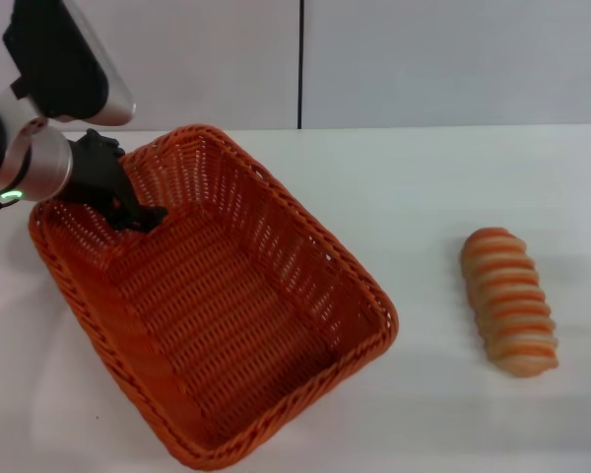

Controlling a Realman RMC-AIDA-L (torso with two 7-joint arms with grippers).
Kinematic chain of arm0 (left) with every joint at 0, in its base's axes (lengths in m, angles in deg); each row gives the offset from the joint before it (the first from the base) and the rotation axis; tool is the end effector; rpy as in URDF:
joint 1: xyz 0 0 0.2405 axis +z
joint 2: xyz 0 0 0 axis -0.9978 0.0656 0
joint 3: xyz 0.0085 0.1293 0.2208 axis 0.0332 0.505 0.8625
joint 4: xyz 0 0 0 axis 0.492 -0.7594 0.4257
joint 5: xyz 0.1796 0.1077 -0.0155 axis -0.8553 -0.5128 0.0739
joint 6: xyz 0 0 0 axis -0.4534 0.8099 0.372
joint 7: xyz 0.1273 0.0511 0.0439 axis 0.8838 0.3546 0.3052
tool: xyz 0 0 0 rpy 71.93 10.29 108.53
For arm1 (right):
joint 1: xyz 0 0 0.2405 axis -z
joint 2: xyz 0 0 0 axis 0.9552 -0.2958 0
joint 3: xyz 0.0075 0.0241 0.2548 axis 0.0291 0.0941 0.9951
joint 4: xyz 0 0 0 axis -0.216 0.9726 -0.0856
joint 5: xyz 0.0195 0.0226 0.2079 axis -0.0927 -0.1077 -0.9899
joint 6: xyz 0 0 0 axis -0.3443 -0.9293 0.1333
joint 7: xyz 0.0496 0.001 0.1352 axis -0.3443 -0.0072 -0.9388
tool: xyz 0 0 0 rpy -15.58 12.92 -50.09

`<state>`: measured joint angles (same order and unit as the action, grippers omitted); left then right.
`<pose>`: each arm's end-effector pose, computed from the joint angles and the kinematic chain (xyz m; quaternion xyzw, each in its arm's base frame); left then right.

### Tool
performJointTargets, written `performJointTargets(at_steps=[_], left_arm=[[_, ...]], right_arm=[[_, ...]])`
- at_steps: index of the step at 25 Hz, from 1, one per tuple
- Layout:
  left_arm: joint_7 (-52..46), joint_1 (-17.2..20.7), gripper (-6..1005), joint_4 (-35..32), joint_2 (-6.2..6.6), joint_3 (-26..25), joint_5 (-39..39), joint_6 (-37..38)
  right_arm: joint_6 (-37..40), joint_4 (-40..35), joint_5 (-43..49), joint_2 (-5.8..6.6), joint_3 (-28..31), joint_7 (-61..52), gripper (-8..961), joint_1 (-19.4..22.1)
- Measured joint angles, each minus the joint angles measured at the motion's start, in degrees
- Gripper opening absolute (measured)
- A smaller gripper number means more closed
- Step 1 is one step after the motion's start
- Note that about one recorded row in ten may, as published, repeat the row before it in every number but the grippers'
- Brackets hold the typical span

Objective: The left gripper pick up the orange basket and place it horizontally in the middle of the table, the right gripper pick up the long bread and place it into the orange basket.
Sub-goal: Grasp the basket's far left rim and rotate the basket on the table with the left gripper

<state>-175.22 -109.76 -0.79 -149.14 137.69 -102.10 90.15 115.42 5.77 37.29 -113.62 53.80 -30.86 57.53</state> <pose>-0.2303 0.3682 0.0134 -0.9359 -0.1240 0.1651 0.2854 0.3420 0.2327 0.0230 -0.5853 0.1472 0.3708 0.7059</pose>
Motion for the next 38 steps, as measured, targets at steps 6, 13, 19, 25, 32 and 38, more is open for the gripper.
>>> performJointTargets(at_steps=[6,13,19,25,32,38], left_arm=[[-2.35,-4.03,660,3.14,0.0,0.47,-2.88,1.79],[-2.52,-4.82,459,2.51,-0.03,0.69,-3.5,3.6],[-5.6,-6.32,348,1.18,-0.09,0.79,-6.74,5.92],[-12.37,-6.7,320,0.52,-0.17,0.64,-7.41,6.93],[-27.91,-6.82,309,0.26,-0.1,0.58,-7.12,7.34],[-41.81,-7.51,279,-0.14,-0.15,0.22,-6.15,9.96]], right_arm=[[0.01,-0.09,0.0,0.01,0.0,0.0,713,0.06],[0.1,-0.1,0.0,0.09,0.0,0.0,713,0.15],[0.78,-0.1,0.0,0.09,0.0,0.0,713,0.15],[2.85,-0.14,0.0,0.09,0.91,0.0,713,0.04],[6.14,-1.96,0.0,0.14,3.25,-4.05,713,-0.62],[6.6,-4.86,0.0,0.16,4.35,-7.99,713,-0.83]])
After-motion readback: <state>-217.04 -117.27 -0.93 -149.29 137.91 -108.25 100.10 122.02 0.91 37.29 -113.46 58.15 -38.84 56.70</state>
